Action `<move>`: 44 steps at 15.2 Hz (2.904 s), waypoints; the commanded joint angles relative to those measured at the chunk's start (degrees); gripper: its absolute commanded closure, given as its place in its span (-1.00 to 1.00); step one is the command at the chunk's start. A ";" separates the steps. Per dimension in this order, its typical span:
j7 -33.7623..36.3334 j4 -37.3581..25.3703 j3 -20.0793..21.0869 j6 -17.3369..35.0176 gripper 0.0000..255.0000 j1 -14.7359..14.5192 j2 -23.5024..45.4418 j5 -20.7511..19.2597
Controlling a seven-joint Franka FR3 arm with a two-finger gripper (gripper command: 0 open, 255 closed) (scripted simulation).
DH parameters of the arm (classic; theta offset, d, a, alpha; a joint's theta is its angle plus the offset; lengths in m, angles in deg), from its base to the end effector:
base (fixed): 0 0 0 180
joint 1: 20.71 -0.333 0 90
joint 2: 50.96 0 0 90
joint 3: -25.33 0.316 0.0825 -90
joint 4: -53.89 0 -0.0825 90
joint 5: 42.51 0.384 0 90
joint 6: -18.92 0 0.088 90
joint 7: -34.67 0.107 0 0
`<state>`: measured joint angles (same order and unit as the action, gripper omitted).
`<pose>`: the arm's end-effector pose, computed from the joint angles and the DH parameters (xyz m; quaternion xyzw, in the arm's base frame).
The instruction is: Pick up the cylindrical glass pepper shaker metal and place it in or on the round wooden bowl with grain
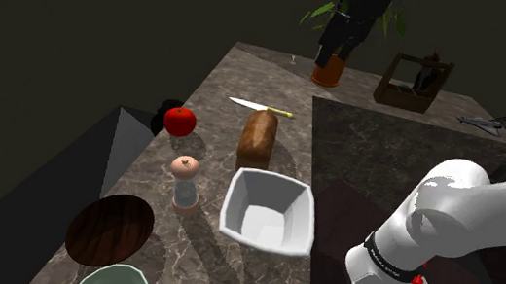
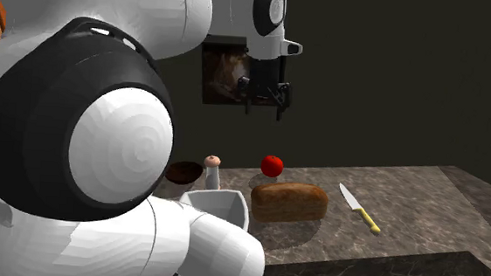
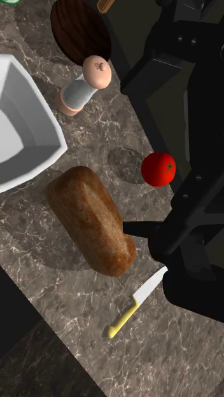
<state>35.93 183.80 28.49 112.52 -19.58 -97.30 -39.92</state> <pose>0.3058 0.0227 0.6452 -0.9962 -0.0005 -0.0869 0.0045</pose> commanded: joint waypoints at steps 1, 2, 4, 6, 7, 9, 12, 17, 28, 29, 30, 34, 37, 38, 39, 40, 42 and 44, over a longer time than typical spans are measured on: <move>0.00 0.00 0.00 0.00 -1.00 0.00 0.00 0.00; 0.87 0.94 0.71 1.44 -1.00 -0.21 0.62 0.68; 2.59 2.61 2.15 4.37 -1.00 -0.63 2.08 2.01; 4.26 4.01 3.61 7.35 -1.00 -1.08 3.82 3.31; 5.08 4.61 4.35 8.86 -1.00 -1.29 4.80 3.95; 6.69 5.59 5.86 11.92 -1.00 -1.73 6.97 5.19; 9.05 6.53 8.14 16.55 -1.00 -2.35 10.76 6.88; 12.95 6.59 11.97 24.24 -1.00 -3.22 18.36 9.08; 22.84 0.24 19.73 39.44 -1.00 -4.39 39.62 8.52; 23.93 -0.76 20.27 40.60 -1.00 -4.55 41.79 7.93; 25.07 -1.84 20.74 41.70 -1.00 -4.76 43.98 7.26; 26.81 -2.85 21.24 44.38 -1.00 -5.26 47.75 5.83; 27.45 -2.43 21.33 46.57 -1.00 -5.48 49.61 4.94; 27.68 -2.32 21.35 47.29 -1.00 -5.57 50.25 4.61; 28.06 -2.17 21.35 48.42 -1.00 -5.71 51.28 4.07; 28.05 -2.16 21.35 48.42 -1.00 -5.72 51.27 4.09; 28.06 -2.17 21.34 48.42 -1.00 -5.72 51.28 4.08; 28.06 -2.17 21.34 48.42 -1.00 -5.72 51.28 4.08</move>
<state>63.99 181.61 49.83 160.91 -25.30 -46.03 -35.84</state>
